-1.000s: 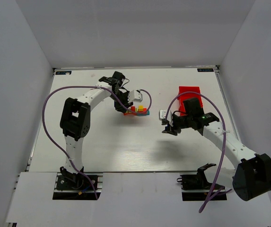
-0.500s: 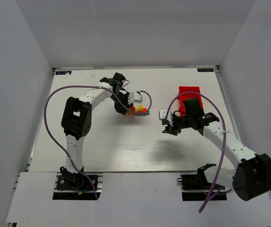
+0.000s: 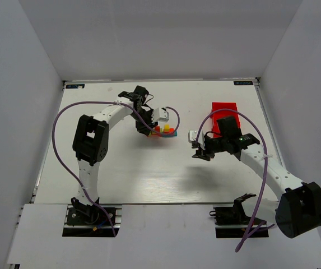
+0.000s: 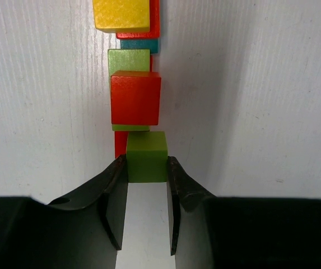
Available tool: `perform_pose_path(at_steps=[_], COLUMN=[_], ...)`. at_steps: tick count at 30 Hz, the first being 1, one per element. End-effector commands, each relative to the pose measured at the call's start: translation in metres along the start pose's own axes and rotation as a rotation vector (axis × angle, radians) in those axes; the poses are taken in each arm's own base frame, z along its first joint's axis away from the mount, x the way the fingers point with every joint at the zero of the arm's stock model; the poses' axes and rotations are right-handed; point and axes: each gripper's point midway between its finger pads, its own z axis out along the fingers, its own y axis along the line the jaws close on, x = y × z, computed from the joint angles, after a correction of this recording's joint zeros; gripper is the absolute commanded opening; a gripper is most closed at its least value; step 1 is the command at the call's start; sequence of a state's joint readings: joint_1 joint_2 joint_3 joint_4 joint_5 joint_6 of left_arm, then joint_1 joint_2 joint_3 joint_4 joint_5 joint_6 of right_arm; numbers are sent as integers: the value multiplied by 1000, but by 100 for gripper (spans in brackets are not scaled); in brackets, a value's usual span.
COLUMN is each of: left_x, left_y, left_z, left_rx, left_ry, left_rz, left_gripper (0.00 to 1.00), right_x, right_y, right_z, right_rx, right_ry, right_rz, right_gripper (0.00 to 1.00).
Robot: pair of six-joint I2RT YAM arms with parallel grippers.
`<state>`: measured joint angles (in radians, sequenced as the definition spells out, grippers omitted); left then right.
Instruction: Build the wood block tower
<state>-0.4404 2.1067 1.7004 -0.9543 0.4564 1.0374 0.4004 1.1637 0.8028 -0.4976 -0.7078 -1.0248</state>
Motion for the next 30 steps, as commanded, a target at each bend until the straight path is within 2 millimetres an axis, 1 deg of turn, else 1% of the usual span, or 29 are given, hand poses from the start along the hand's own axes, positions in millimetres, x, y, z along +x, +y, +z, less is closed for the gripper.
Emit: perform_pose_path(at_steps=[1,9,10,19,24,25,30], left_x=[-26,-29,-27,-26,-25,-23,-23], left_y=[8,13,13,13,16,16,16], left_z=[-24,-28,-25,-25,-24,-20,-20], left_rx=[-49,-68,-61,-66,-70,-63,-63], left_ry=[-63,-63,-59,-51,-43,-39,-39], left_rz=[42,50,46,45,45,41,41], left_gripper=[4,4,4,4,4,4,4], right_x=[-7,-6,-5,-3,-3,-3,-3], right_y=[0,0,0,0,2,1,2], right_z=[-1,0,0,0,0,0,1], right_rx=[-1,-3,-2,-1,-7,-4,-8], right_ry=[-32,-30,-30,-26,-28,-26,-26], right_rz=[-20,-20,-17,-13,-16,-15,-14], right_gripper=[48,48,48,48,48,48,48])
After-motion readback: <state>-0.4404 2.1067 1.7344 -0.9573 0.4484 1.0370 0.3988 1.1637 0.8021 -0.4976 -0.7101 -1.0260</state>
